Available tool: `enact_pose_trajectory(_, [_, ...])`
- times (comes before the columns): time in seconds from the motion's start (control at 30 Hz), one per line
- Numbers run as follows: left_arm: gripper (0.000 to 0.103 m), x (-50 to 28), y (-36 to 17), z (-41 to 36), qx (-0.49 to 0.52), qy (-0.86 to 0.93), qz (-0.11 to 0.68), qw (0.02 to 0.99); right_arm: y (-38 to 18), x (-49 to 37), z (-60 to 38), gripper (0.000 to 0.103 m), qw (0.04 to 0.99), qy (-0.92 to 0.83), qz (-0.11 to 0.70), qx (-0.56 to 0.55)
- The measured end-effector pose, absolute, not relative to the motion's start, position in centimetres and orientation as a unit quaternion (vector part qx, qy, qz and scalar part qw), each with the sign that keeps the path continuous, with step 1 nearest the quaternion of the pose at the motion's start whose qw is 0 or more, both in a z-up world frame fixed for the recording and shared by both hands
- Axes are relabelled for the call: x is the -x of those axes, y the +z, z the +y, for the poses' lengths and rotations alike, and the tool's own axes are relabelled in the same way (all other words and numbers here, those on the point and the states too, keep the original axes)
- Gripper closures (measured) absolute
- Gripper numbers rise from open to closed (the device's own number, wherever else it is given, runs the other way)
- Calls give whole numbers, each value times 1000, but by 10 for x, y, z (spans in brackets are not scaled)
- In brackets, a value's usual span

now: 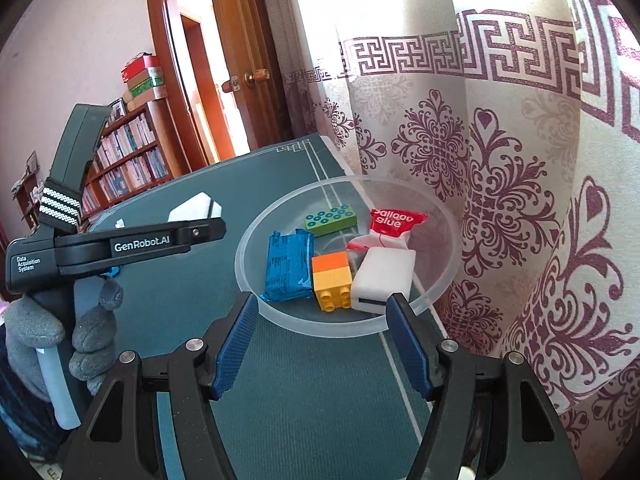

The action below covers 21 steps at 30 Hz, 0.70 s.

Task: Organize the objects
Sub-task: 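Carry the white sponge with the left gripper and release it into the bowl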

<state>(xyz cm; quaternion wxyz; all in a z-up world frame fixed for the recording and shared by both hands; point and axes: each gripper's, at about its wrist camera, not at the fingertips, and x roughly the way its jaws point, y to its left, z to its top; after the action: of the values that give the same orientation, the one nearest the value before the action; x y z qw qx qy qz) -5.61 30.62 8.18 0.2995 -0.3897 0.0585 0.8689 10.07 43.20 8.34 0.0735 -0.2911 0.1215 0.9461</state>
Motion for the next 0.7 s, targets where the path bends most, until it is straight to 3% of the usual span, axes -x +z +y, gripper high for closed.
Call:
enact_pose_trajectory(0.27, [42,61,82,356,389,855,79,334,87,-104,441,35,71,944,144,290])
enact_pose_trajectory(0.37, [29,63,84,368,384,854,76,343,87,-103,440,35,68,943,144,291])
enact_pose_trajectory(0.43, [9,64,85,370,381,855,71,345,86,-103,439,35,66,943,144,293])
enact_pose_trajectory(0.7, [8,76,81,343,382,871,50,304,84,-102,440,35,65,941,147,296])
